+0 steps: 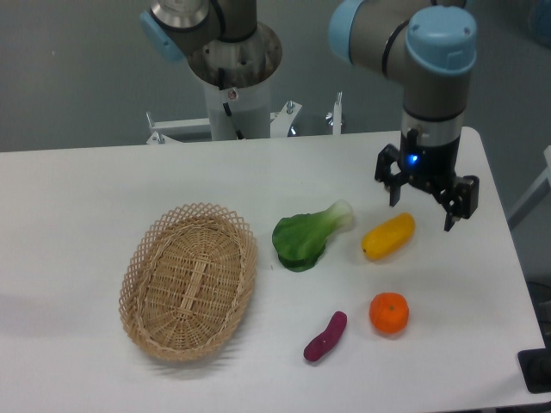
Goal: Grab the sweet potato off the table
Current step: 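Lower the gripper down over the purple sweet potato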
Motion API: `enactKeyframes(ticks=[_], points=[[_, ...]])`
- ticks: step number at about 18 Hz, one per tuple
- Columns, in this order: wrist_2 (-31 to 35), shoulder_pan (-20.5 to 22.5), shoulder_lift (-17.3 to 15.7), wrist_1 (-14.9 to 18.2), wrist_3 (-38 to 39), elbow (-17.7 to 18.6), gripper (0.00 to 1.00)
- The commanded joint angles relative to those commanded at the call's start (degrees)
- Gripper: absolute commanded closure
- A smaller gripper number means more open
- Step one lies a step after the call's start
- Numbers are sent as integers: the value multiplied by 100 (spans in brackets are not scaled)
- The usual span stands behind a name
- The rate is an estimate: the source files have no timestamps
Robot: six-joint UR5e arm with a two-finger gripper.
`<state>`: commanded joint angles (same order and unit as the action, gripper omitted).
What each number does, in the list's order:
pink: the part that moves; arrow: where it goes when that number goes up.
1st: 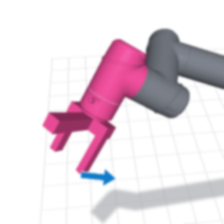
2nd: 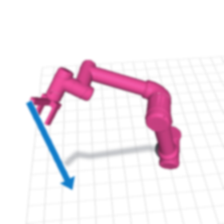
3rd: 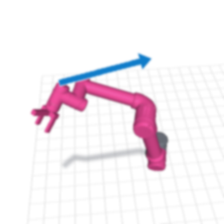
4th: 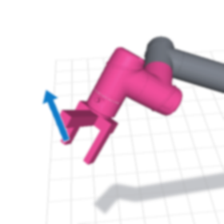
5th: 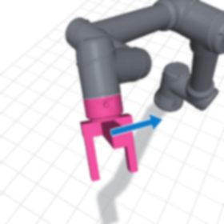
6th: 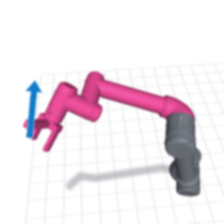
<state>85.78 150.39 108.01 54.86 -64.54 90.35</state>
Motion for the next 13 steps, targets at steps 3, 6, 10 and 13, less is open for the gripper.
enactKeyframes(ticks=[3, 6, 10, 13], points=[[9, -325, 430, -440, 99, -8, 0], [9, -598, 931, -687, 55, -70, 0], [-9, -879, 1415, -793, 64, -167, 0], [9, -967, 1591, -845, 117, -132, 0]])
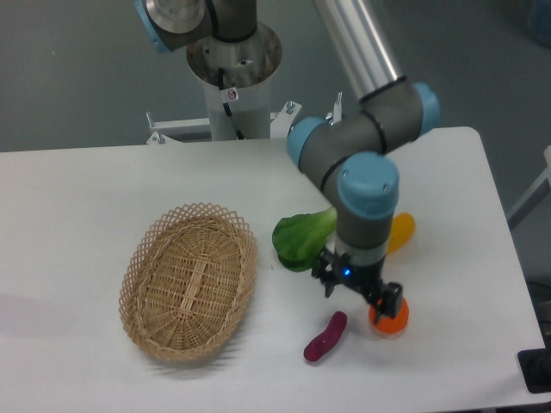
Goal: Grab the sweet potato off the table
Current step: 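Lower the gripper down over the purple sweet potato, then close the gripper fingers around the purple sweet potato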
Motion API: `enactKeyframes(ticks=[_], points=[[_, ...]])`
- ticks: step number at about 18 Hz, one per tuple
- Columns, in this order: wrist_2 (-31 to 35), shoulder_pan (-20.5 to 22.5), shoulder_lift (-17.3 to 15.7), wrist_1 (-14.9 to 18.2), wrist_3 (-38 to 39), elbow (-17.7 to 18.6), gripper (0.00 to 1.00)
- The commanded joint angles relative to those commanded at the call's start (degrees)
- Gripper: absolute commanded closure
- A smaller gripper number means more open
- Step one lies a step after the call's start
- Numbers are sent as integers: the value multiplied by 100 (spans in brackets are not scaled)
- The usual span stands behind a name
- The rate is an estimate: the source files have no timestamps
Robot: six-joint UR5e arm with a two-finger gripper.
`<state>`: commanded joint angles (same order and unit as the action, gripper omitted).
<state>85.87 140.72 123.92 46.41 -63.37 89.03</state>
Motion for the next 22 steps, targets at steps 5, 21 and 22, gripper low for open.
enactKeyframes(ticks=[5, 21, 22], points=[[18, -114, 264, -272, 140, -17, 0], [167, -220, 405, -607, 273, -35, 81], [167, -211, 405, -607, 264, -52, 83]])
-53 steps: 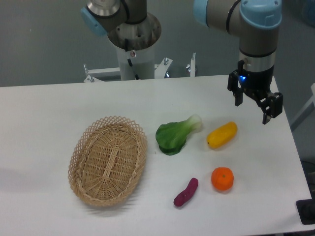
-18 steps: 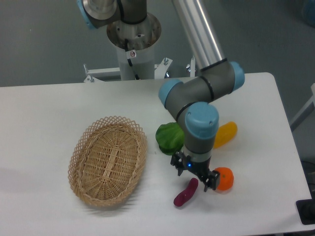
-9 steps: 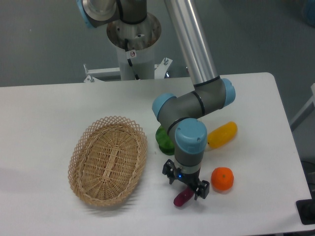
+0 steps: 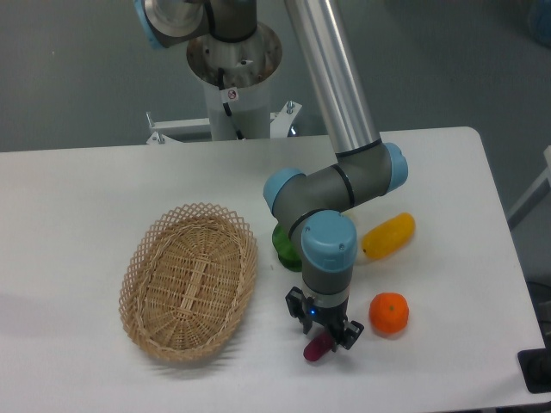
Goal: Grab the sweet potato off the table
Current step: 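Close the gripper fingers around the purple sweet potato, then lift the held sweet potato up off the table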
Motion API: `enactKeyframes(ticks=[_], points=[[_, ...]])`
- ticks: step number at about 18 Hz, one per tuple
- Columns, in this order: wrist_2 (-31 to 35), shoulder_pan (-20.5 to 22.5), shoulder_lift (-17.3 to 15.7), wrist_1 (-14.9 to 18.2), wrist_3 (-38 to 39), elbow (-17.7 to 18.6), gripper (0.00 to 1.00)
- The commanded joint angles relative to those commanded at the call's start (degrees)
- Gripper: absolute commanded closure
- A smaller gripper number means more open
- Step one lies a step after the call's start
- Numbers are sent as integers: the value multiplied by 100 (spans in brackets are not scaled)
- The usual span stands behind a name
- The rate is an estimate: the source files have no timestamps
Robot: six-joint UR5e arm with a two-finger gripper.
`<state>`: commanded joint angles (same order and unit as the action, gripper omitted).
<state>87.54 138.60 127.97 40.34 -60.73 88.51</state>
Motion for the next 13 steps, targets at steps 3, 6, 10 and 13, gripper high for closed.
enactKeyframes(ticks=[3, 6, 10, 13], points=[[0, 0, -17, -9, -9, -35, 87], [0, 0, -149, -9, -87, -44, 87], [-35, 149, -658, 17, -308, 52, 86], [-35, 334, -992, 123, -395, 52, 86]])
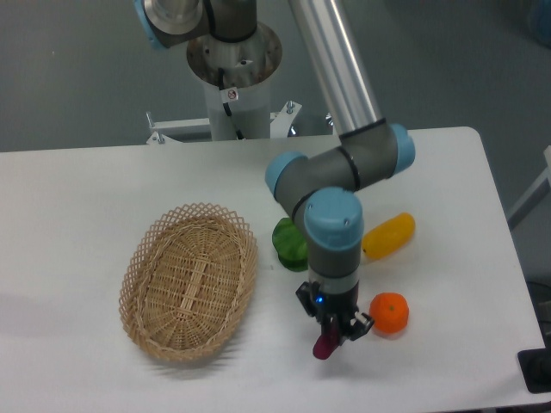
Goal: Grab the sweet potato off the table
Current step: 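Lift the held sweet potato up off the table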
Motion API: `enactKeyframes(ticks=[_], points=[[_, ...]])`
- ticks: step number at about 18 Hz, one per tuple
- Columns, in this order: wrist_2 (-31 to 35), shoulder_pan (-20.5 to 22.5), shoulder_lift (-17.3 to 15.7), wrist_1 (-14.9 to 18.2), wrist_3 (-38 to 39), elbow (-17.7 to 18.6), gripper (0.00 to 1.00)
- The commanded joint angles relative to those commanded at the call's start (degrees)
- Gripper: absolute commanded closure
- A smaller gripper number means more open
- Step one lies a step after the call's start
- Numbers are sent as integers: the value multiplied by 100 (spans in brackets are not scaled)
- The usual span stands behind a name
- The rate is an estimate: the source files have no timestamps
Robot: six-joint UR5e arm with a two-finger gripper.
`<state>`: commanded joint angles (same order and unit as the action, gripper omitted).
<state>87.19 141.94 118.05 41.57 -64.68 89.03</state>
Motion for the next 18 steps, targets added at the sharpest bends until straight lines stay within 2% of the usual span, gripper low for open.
enactKeyframes(ticks=[2, 7, 10, 13, 18], points=[[-9, 158, -263, 218, -140, -9, 86], [-377, 606, -774, 1044, -544, -219, 86], [-448, 852, -1011, 1913, -764, -526, 85], [-448, 1063, -1082, 2766, -1168, -887, 86], [-571, 1485, -1284, 3322, -2152, -940, 86]])
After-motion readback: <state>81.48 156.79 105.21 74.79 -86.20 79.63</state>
